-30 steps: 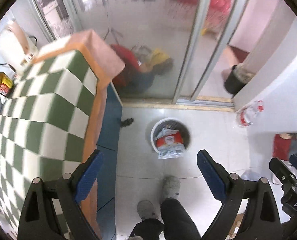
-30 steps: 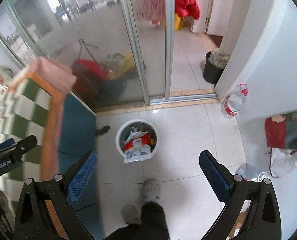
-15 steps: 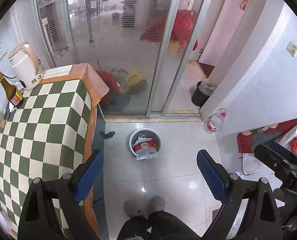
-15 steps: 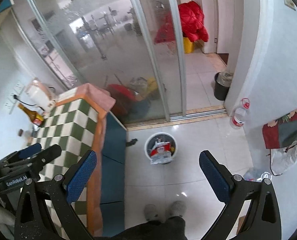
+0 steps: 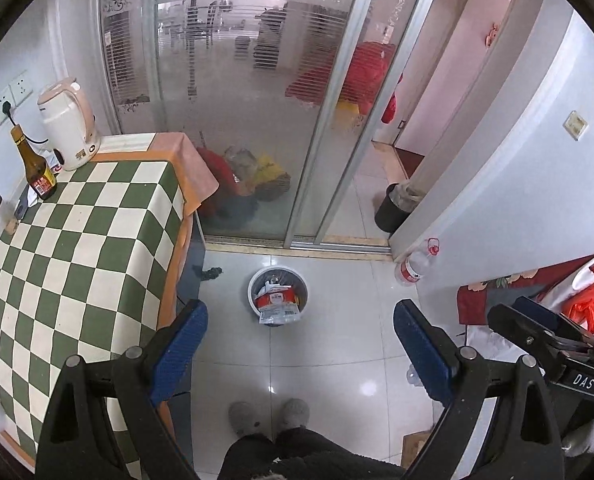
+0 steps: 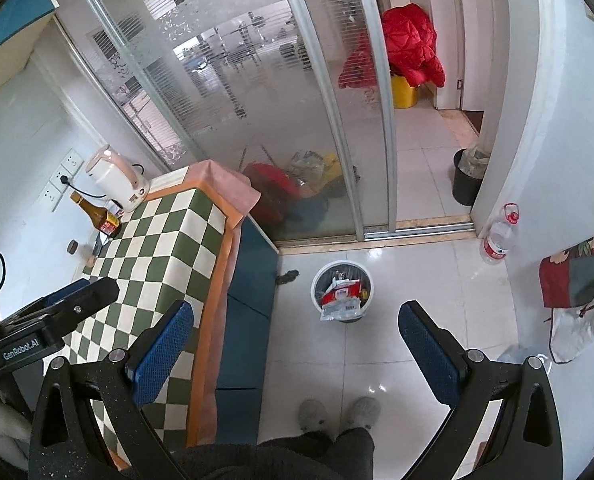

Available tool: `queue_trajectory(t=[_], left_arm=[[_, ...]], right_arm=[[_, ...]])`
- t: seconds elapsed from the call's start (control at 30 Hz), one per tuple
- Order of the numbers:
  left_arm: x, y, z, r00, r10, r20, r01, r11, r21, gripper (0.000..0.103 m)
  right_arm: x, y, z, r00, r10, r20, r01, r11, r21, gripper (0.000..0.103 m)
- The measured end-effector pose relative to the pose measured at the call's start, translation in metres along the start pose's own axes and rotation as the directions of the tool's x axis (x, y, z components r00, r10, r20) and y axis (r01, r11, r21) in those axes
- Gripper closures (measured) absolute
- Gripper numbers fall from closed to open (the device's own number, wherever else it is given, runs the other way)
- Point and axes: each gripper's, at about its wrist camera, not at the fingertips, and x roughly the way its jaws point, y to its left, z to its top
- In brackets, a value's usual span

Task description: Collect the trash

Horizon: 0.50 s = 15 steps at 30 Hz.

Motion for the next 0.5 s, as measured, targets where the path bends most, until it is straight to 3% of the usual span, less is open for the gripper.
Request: queue_trajectory(t=[0.03,0.5], left_arm=[[-0.001,0.000,-0.001,1.000,-0.003,0.000,0.003,1.000,-0.003,0.000],[-0.007,-0.005,-0.014,1.000,0.010,-0.021,-0.010,1.000,0.001,0.000]], right_arm=[[0.000,-0.002,0.000,1.000,0.000,-0.003,0.000,1.000,-0.002,0.000],[0.006,-0.001,-0.005,0.998,0.037,-0.043,-0.038,0.999,-0.032,0.000]])
